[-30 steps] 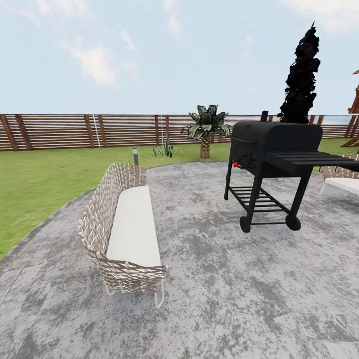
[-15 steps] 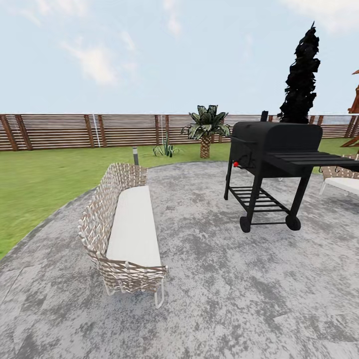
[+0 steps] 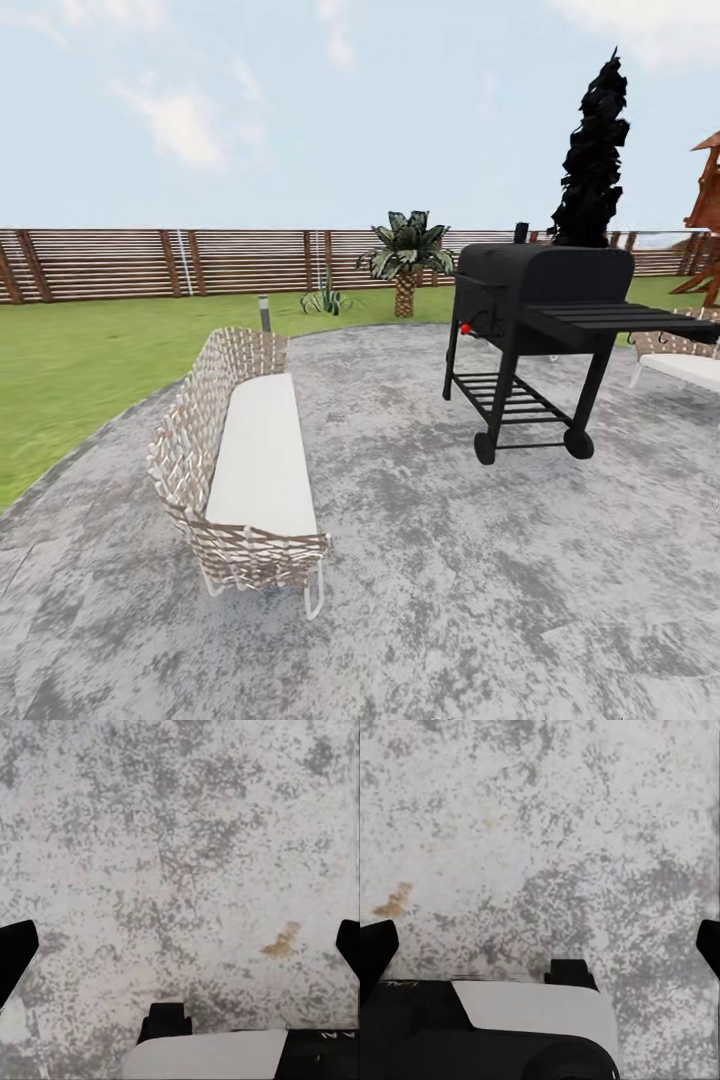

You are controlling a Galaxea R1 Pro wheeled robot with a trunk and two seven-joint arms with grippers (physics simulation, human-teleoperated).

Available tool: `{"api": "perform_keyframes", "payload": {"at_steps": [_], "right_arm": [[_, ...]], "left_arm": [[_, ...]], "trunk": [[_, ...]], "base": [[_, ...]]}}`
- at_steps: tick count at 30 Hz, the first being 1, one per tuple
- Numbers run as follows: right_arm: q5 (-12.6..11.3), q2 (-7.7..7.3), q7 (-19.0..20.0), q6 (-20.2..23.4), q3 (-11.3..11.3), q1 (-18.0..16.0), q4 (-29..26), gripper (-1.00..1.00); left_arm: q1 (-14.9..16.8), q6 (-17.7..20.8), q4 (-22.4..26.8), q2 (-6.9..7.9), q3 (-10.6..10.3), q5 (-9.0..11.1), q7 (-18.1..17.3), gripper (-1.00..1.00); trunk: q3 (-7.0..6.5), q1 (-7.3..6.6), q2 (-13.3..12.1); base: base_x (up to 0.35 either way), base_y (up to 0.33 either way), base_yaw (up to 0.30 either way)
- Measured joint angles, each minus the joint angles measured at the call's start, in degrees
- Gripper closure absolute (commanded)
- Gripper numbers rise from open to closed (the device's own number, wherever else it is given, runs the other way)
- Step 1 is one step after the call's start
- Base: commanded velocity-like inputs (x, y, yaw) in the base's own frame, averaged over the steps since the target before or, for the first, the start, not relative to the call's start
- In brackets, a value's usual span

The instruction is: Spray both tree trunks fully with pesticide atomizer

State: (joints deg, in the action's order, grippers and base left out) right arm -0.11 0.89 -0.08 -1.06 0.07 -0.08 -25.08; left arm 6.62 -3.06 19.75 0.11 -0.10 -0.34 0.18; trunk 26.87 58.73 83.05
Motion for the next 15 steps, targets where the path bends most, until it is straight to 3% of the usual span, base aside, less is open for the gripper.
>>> {"api": "perform_keyframes", "payload": {"at_steps": [6, 10, 12, 15], "right_arm": [[-0.01, -3.13, -0.07, -0.10, -0.06, -0.02, -12.24, -1.00], [-0.07, -3.82, 0.02, -0.14, -0.33, -0.01, -18.12, -1.00], [-0.06, -3.91, -0.01, -0.21, -1.57, -0.01, -18.86, -1.00], [0.06, -3.97, 0.05, -1.38, -5.88, 0.00, -18.10, -1.00]], "left_arm": [[3.19, -0.74, 0.25, -0.15, -0.06, 0.11, -0.02, -1.00], [3.69, -2.93, 0.15, 0.01, -0.04, 0.34, -0.02, -1.00], [3.67, -4.50, -0.12, 0.22, 0.11, 0.38, -0.02, -1.00], [3.29, -7.68, -0.53, 0.54, 0.25, 0.43, -0.02, -1.00]], "trunk": [[0.00, 0.00, 0.00], [0.00, 0.00, 0.00], [0.00, 0.00, 0.00], [0.01, 0.00, 0.00]], "base": [[0.000, 0.000, -0.256], [0.000, 0.000, -0.265], [0.000, 0.000, -0.266], [0.000, 0.000, -0.267]]}}
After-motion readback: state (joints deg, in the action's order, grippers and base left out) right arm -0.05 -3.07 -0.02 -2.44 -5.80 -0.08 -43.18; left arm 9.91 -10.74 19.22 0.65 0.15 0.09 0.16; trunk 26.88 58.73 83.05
